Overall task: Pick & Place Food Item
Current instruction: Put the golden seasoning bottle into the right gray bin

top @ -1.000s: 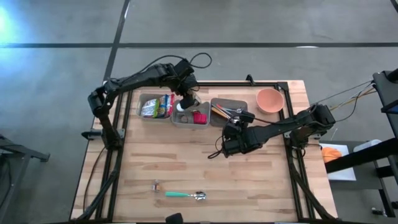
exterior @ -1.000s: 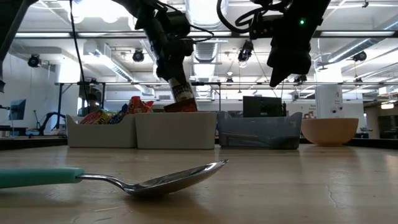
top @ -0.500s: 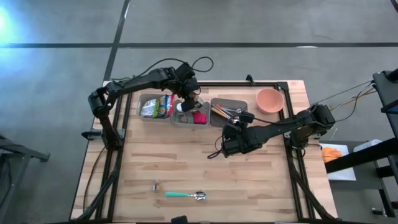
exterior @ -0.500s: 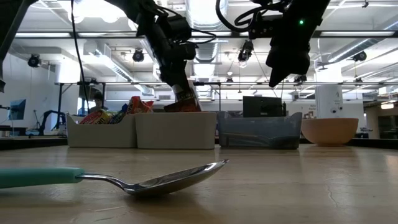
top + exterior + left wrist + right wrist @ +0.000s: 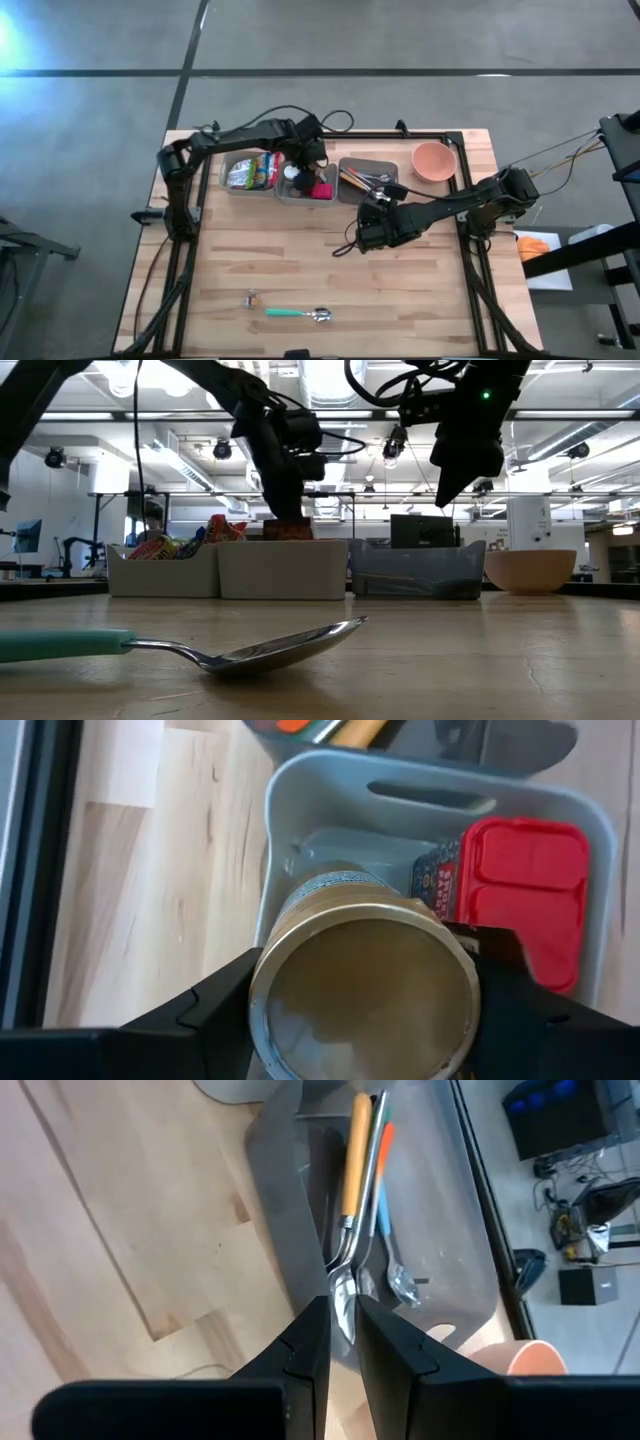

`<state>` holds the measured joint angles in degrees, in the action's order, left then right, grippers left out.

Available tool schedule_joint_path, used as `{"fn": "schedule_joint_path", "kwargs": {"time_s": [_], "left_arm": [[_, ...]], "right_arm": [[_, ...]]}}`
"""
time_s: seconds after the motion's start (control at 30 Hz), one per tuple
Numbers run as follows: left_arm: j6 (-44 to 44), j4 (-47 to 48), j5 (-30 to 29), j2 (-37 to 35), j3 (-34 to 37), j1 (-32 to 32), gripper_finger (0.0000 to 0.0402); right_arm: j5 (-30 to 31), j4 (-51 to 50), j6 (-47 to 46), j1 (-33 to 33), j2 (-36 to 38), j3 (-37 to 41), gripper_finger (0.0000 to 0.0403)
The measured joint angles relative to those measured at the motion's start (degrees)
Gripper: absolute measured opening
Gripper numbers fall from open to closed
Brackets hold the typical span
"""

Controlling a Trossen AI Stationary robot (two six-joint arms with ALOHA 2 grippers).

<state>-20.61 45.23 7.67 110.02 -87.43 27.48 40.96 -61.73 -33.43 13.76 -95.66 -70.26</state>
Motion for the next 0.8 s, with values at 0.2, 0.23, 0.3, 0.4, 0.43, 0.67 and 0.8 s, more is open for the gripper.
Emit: {"fn": "schedule_joint_path", "kwargs": {"time_s": [0.2, 0.23, 0.3, 0.4, 0.43, 0.67, 0.8], "left_arm": [[-2.1, 1.4, -0.4, 0.5, 0.0, 0.0, 0.0266], [-2.1, 1.6, -0.4, 0.5, 0.0, 0.0, 0.0266], [-2.1, 2.9, -0.4, 0.5, -0.4, 0.0, 0.0266], [-2.8, 6.1, -0.4, 0.5, -0.9, 0.0, 0.0266], [-3.3, 7.0, -0.4, 0.5, -1.2, 0.0, 0.0266], [-3.6, 9.9, -0.7, 0.5, -2.7, -0.1, 0.0266], [-3.6, 11.0, -0.8, 0.5, -2.8, -0.1, 0.0266]], "right_arm": [[-0.5, 0.5, 0.0, 0.0, 0.0, 0.0, 0.0046], [-0.5, 0.6, 0.0, 0.0, 0.0, 0.1, 0.0046], [-0.5, 0.8, 0.0, 0.0, 0.0, 0.1, 0.0046], [-0.5, 0.9, 0.0, 0.0, 0.0, 0.1, 0.0046], [-0.5, 1.1, 0.0, 0.0, 0.0, 0.1, 0.0046], [-0.6, 1.3, 0.0, 0.0, 0.0, 0.1, 0.0046], [-0.8, 1.6, 0.0, 0.0, 0.0, 0.1, 0.0046]]}}
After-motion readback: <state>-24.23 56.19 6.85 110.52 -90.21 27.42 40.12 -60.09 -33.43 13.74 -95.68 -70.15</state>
